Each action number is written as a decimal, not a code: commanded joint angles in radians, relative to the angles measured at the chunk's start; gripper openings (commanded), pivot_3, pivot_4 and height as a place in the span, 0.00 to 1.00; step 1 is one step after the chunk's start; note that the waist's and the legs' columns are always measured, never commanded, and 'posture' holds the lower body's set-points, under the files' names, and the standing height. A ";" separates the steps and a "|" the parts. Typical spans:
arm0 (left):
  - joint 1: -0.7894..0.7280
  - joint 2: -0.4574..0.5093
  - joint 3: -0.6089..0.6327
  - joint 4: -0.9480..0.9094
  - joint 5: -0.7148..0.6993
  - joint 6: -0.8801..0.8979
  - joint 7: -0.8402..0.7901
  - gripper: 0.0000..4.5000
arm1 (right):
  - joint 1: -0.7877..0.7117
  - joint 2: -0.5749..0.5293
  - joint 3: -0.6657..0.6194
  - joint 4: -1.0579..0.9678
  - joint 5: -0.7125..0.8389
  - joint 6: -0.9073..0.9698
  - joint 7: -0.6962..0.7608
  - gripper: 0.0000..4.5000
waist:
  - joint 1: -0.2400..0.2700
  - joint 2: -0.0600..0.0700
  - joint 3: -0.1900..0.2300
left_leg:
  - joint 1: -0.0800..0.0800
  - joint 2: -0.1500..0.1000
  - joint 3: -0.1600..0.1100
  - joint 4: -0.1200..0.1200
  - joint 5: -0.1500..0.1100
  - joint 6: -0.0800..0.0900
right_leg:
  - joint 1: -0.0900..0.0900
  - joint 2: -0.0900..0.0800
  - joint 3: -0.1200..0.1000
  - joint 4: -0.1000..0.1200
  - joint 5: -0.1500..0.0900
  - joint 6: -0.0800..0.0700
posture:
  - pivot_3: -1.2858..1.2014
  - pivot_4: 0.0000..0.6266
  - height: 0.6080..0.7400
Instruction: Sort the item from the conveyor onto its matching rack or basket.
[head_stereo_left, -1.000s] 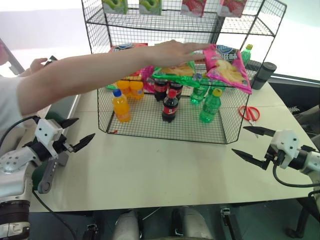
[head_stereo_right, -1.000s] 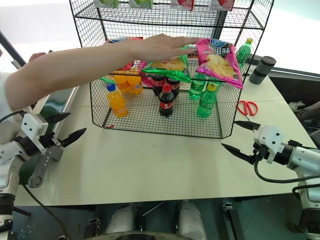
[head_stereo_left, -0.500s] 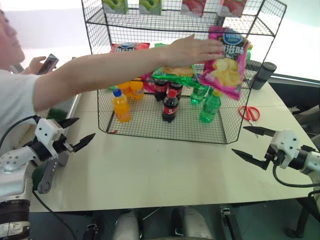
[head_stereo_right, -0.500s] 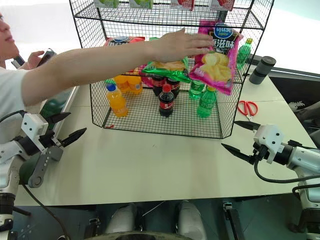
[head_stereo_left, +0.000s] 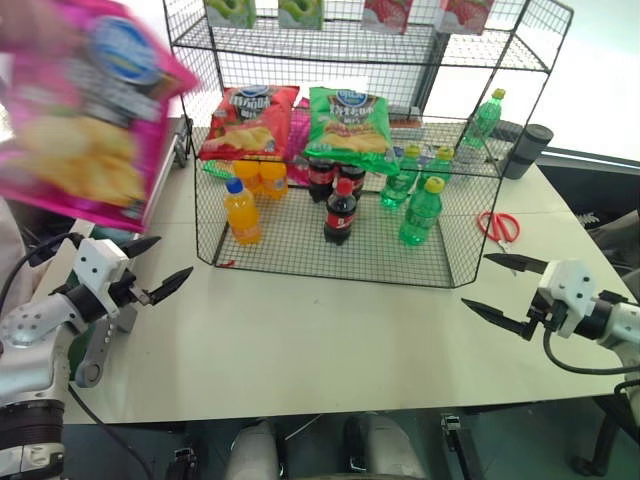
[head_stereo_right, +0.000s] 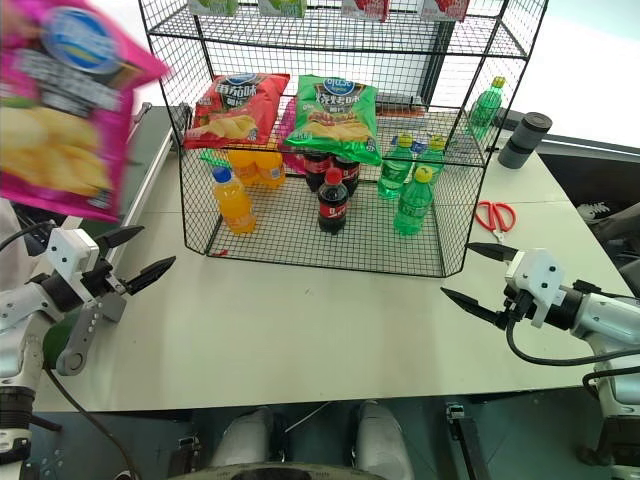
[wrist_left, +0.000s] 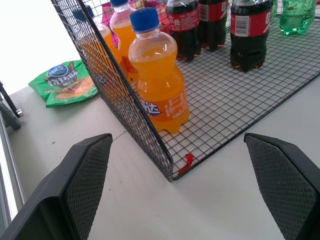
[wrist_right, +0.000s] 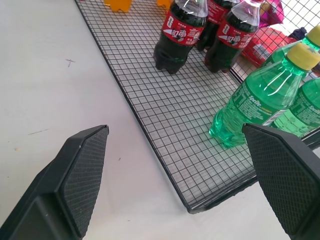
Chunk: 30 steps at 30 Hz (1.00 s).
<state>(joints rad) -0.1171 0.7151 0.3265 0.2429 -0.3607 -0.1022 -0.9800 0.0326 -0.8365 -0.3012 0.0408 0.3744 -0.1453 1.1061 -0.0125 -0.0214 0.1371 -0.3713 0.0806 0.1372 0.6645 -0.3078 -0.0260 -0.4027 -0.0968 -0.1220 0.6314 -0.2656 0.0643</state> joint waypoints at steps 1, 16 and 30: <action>0.002 0.008 0.011 -0.025 -0.008 -0.012 0.001 1.00 | -0.016 -0.002 -0.005 -0.029 0.006 -0.006 -0.001 0.99 | 0.000 0.000 0.000 | 0.000 0.000 0.000 0.000 0.000 0.000 | 0.000 0.000 0.000 0.000 0.000 0.000 | 0.52 0.24 0.90; 0.062 -0.001 0.025 -0.083 -0.019 0.000 0.028 1.00 | -0.056 0.000 0.029 -0.008 -0.002 -0.008 0.008 0.99 | 0.000 0.000 0.000 | 0.000 0.000 0.000 0.000 0.000 0.000 | 0.000 0.000 0.000 0.000 0.000 0.000 | 0.52 0.24 0.90; 0.117 0.018 0.050 -0.121 -0.025 0.041 0.069 1.00 | -0.109 0.013 0.075 0.022 -0.007 -0.012 0.016 0.99 | 0.000 0.000 0.000 | 0.000 0.000 0.000 0.000 0.000 0.000 | 0.000 0.000 0.000 0.000 0.000 0.000 | 0.52 0.24 0.90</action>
<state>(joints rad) -0.0012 0.7122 0.3420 0.1541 -0.3646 -0.0706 -0.9122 -0.0593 -0.8234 -0.2146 0.0692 0.3640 -0.1457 1.1190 -0.0128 -0.0214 0.1371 -0.3713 0.0808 0.1370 0.6646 -0.3080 -0.0257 -0.4028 -0.0968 -0.1220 0.6314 -0.2656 0.0643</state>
